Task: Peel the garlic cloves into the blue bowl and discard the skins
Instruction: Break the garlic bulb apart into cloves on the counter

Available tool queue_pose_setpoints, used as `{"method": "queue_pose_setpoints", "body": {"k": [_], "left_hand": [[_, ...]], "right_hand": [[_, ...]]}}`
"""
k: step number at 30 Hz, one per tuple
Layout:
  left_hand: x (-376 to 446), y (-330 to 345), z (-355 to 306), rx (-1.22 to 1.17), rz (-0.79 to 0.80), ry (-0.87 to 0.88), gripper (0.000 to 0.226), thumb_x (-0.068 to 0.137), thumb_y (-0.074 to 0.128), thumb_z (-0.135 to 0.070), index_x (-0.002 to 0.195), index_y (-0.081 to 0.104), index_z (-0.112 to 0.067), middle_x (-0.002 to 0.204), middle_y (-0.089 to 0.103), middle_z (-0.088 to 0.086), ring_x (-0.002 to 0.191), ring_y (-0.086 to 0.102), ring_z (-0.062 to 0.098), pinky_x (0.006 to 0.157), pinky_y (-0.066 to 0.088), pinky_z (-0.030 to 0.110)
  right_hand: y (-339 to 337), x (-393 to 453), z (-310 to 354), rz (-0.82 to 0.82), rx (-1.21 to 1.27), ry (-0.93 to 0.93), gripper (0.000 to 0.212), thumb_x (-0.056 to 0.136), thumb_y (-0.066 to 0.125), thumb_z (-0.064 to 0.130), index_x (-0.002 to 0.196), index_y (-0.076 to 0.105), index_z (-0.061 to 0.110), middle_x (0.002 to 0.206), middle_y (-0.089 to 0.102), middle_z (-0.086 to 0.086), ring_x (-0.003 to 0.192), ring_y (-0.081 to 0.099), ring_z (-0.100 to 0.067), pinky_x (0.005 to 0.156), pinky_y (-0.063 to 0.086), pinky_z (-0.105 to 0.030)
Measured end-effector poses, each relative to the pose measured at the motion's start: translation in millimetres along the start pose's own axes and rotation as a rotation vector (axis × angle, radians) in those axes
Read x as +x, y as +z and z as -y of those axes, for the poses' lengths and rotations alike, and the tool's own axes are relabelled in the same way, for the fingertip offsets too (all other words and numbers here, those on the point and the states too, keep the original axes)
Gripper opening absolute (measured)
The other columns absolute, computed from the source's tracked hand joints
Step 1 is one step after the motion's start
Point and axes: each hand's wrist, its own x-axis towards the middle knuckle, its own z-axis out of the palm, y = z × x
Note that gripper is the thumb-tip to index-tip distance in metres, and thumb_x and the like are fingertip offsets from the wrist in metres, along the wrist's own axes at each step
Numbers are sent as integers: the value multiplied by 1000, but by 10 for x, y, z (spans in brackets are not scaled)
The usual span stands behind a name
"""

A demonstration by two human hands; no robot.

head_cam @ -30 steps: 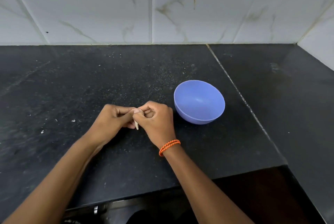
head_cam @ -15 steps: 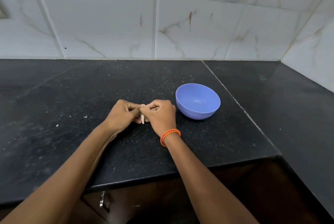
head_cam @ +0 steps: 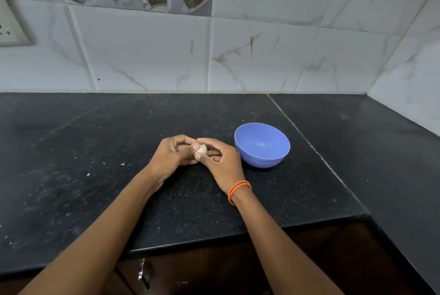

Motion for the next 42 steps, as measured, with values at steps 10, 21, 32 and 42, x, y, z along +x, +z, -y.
{"method": "queue_pose_setpoints", "body": {"k": [10,21,32,42], "left_hand": [[-16,-23,38,-25,-39,119,24,97,75,-4,121,78,-6,115,82,9,110,78,24,97,63,33],[0,-33,107,164,-138,136,22,86,85,4,104,81,-10,98,82,7,93,81,26,91,65,43],[91,-57,188,106,-370,114,33,101,58,9,106,78,-18,91,74,9,83,70,21,75,62,37],[45,22,165,461,-203,165,21,109,57,-16,106,76,-26,95,77,-6,89,71,12,80,55,29]], "right_hand": [[12,50,-60,-16,-168,-43,38,104,66,20,142,66,25,134,62,5,123,63,-11,104,58,-35],[18,45,27,100,-525,-183,47,105,66,15,152,58,15,143,60,-8,126,61,-22,108,54,-36],[9,197,363,44,-707,-347,25,104,57,6,127,63,14,107,69,-4,92,59,-24,85,51,-40],[77,37,66,68,-387,-5,33,106,65,21,139,70,24,120,77,-5,113,69,-17,102,56,-37]]}}
